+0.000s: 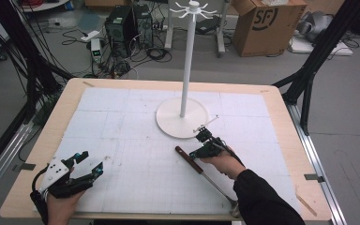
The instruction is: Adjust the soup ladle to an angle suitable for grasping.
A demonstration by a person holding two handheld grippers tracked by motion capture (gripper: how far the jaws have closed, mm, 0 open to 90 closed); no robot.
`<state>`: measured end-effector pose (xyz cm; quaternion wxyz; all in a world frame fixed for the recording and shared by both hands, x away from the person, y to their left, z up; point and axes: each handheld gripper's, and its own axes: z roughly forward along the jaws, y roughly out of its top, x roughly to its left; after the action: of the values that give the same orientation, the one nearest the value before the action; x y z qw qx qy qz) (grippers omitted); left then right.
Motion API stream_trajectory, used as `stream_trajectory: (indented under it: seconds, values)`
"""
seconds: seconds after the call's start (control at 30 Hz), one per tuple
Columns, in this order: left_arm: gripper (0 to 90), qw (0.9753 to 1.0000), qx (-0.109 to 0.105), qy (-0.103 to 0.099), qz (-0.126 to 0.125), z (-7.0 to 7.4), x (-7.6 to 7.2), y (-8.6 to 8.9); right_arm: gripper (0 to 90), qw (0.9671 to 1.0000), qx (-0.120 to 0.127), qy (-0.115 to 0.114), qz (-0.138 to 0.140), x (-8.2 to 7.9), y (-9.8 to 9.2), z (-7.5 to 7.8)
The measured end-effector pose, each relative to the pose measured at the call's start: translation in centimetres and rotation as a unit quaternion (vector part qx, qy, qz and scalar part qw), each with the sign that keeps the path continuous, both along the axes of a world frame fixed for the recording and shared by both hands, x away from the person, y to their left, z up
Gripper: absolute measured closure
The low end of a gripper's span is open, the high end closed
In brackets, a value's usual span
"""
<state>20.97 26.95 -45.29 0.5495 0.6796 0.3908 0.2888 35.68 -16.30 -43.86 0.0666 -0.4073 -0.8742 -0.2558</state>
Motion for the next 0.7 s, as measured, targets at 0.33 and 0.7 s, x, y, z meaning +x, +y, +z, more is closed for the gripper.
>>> stream_trajectory:
  seconds: [0.33,0.7]
  values:
    - [30.9,1.0000,0.001,0.003,-0.005,-0.1,0.4,-0.3,86.6,0.9997,0.019,-0.003,-0.017,-0.4,-1.2,0.2]
    - [30.9,0.9998,0.003,0.002,-0.017,-0.1,0.8,-1.0,78.1,0.9947,0.084,-0.047,-0.038,-3.6,-4.6,3.5]
